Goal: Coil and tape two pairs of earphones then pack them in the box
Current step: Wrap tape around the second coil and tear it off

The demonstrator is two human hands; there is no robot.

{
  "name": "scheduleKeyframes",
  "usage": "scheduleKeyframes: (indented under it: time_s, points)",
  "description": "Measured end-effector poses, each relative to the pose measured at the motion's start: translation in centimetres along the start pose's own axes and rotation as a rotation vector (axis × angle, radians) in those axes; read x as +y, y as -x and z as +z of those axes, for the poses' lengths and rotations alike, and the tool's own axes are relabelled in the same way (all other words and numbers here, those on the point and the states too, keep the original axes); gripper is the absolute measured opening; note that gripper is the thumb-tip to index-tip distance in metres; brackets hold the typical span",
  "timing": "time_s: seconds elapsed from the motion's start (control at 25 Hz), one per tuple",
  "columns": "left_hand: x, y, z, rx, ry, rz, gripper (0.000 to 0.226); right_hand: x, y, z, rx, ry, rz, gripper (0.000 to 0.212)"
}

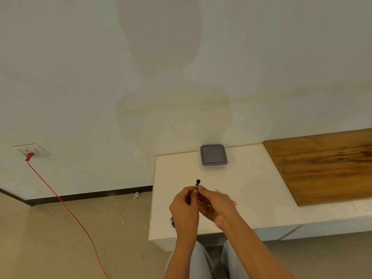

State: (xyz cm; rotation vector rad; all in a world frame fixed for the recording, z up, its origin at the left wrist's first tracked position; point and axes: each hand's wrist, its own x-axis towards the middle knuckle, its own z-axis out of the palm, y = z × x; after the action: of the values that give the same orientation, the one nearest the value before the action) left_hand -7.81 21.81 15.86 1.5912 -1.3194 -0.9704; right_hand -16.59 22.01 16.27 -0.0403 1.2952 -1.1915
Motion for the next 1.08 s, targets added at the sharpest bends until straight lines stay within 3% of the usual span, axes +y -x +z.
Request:
scheduleKeyframes:
  time_s: [0.2, 0.32, 0.52, 0.76, 1.08]
  points:
    - [-0.7, -0.4, -0.4, -0.121, -0.079, 0.082, 0.026, 0.1, -0.3, -0.2, -0.053, -0.121, 0.066, 0.018]
    - [-0.4, -0.7, -0.9, -0.254, -0.165, 0.109, 0.034, 0.2, -0.8, -0.7, -0.058, -0.025, 0.079, 0.021]
    - [0.1, -0.8, -1.6, -0.331, -0.156, 0.078, 0.039, -0.1, -1.1, -0.8, -0.083, 0.055, 0.081, 0.013]
    - [-0.1, -1.0, -1.3, -0.309, -0.149, -0.046, 0.03, -0.3, -0.8, -0.8, -0.13, -0.113, 0.223, 0.007]
    - [-0.4, -0.8, -0.9, -0.23, -0.11, -0.08, 0.02, 0.2, -1.4, -0.8, -0.181, -0.142, 0.302, 0.012]
